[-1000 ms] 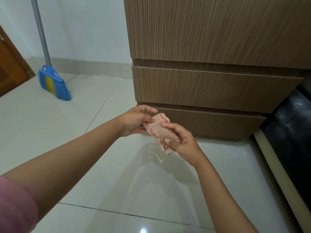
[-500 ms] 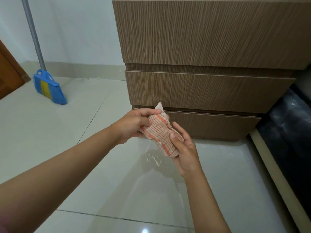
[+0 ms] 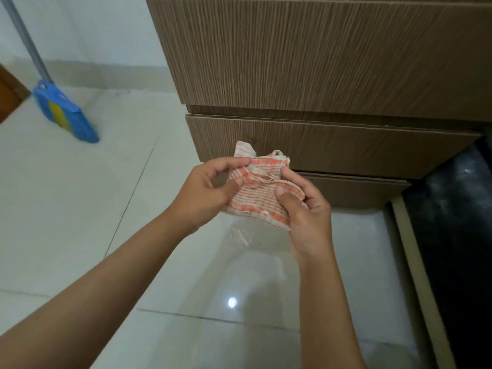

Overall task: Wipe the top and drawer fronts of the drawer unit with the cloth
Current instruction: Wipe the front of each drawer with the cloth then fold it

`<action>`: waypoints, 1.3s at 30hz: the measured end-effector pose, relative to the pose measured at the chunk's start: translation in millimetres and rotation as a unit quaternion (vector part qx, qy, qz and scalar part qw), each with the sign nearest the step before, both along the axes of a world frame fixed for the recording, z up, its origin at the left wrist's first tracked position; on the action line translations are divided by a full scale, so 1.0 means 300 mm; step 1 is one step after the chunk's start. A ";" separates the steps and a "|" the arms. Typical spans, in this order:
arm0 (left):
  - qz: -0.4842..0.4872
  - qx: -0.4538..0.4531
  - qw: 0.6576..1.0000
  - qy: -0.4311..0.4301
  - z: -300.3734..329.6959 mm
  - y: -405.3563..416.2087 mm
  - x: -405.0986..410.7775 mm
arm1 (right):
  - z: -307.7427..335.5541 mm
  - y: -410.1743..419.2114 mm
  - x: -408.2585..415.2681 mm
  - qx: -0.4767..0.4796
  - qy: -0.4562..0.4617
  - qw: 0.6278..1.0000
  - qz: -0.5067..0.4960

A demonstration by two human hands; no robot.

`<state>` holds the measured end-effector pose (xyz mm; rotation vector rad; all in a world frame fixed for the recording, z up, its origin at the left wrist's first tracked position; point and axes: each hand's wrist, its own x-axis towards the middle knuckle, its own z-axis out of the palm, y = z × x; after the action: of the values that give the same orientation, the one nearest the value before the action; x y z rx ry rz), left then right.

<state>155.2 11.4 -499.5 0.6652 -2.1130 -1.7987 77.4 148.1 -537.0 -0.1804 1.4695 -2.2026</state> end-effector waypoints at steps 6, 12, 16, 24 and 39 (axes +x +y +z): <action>0.040 0.065 0.997 -0.031 0.383 0.150 0.021 | 0.419 0.140 0.013 0.104 0.006 0.994 0.009; 0.010 0.079 0.997 -0.020 0.870 0.258 -0.149 | 0.940 0.271 -0.163 0.146 0.047 0.988 0.000; -0.025 0.082 0.996 0.017 1.120 0.297 -0.359 | 1.200 0.323 -0.356 0.180 0.085 0.980 -0.023; -0.084 -0.106 0.988 -0.068 1.081 0.297 -0.814 | 1.163 0.337 -0.787 0.287 0.165 0.942 -0.050; -0.055 -0.358 0.914 -0.181 1.081 0.342 -0.847 | 1.152 0.373 -0.857 0.410 0.208 0.885 -0.071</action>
<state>-99.0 114.2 -175.3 0.7084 -2.8437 -0.8367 -179.9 260.1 -191.4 -0.2678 2.5879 -1.4903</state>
